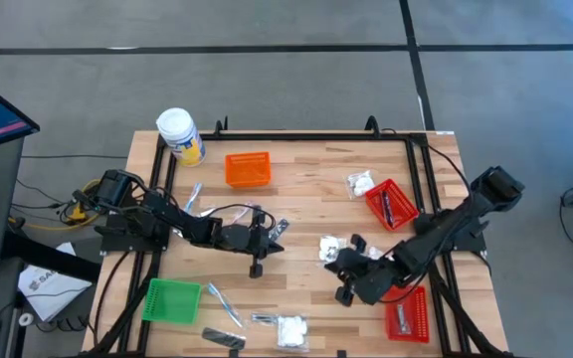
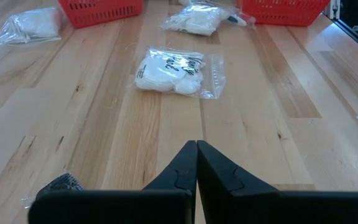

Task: Pick & Place Travel size toiletries
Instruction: Put the white cotton pack into the orange basket

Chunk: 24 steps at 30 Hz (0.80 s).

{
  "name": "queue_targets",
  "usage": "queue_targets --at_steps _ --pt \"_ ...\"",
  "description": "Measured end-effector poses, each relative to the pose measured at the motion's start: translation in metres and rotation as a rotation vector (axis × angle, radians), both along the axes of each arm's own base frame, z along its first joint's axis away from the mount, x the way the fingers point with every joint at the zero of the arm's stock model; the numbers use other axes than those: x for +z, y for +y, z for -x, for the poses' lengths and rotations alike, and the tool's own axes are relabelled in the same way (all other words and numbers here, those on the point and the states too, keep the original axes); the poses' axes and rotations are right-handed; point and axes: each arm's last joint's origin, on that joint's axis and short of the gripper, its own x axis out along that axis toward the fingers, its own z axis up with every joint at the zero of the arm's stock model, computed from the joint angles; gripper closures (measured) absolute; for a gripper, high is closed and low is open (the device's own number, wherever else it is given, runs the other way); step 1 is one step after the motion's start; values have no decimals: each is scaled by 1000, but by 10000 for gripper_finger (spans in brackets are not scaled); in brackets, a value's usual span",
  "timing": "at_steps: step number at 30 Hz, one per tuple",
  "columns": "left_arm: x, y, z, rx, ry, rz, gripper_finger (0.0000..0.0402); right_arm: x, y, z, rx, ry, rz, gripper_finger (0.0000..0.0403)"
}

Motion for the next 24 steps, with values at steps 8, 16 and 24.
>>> queue_targets --at_steps 8,16,24 --pt "0 0 0 0 -1 0 399 5 -13 -18 103 -89 122 403" --pt "0 0 0 -1 -3 -2 399 11 -34 -37 200 -220 137 403" --pt "0 0 0 -10 -4 -21 399 -5 -50 -32 207 -367 131 403"
